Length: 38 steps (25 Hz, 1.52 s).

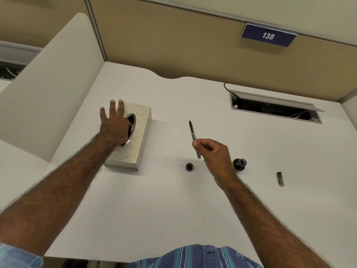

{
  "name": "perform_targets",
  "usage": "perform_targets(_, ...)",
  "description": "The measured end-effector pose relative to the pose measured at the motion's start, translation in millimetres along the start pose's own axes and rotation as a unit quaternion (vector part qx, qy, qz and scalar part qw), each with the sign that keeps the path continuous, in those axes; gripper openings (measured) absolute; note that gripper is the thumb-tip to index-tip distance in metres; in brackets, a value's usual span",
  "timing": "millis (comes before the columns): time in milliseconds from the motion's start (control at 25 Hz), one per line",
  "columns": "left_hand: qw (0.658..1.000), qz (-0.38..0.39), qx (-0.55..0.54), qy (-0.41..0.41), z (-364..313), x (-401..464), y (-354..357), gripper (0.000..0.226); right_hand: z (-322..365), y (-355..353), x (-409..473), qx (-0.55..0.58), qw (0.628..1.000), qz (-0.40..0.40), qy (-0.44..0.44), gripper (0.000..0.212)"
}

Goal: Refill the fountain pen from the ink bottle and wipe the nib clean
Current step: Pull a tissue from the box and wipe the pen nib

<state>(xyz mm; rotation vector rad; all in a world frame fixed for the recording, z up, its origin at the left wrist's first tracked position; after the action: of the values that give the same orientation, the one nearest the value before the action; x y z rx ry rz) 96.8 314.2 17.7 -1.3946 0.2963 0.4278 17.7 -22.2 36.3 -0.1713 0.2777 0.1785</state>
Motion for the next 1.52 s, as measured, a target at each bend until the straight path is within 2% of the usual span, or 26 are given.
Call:
perform_targets(280,1.0,0.019,-0.002,0.016,4,5,-3,0.015,-2,-4,-1,-0.001,1.0,-0.003,-0.003,0.014)
perform_targets(400,0.998,0.043,-0.008,0.04,7,8,-10,0.02,-4,-4,0,0.003,1.0,-0.003,-0.002,0.013)
perform_targets(640,0.997,0.033,-0.014,0.062,10,9,-9,0.029,-6,-3,0,0.006,1.0,-0.005,-0.011,0.011)
perform_targets(800,0.997,0.06,0.009,0.055,8,9,-4,0.013,-7,-4,0,0.01,1.0,-0.005,-0.009,0.012)
perform_targets(1080,0.996,-0.001,0.065,0.054,2,9,-3,0.004,-10,-4,-1,0.012,1.0,-0.006,-0.004,0.014)
perform_targets(1240,0.995,-0.006,0.095,0.044,-2,6,-4,0.014,-9,-4,-1,0.01,1.0,-0.008,-0.007,0.012)
perform_targets(1520,0.996,0.001,0.072,0.046,-2,2,-13,0.01,-5,-6,-3,0.01,1.0,-0.009,-0.009,0.011)
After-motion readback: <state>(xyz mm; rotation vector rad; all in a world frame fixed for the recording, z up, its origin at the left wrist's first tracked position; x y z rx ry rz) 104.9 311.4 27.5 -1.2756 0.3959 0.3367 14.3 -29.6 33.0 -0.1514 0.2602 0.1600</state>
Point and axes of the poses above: each hand's wrist, its own x-axis towards the middle knuckle, its own y-axis out of the palm, z = x × y, the point moved 2 cm from there along x, towards the middle knuckle, and after that the axes turned 15 degrees about z, right-handed, at the moved point
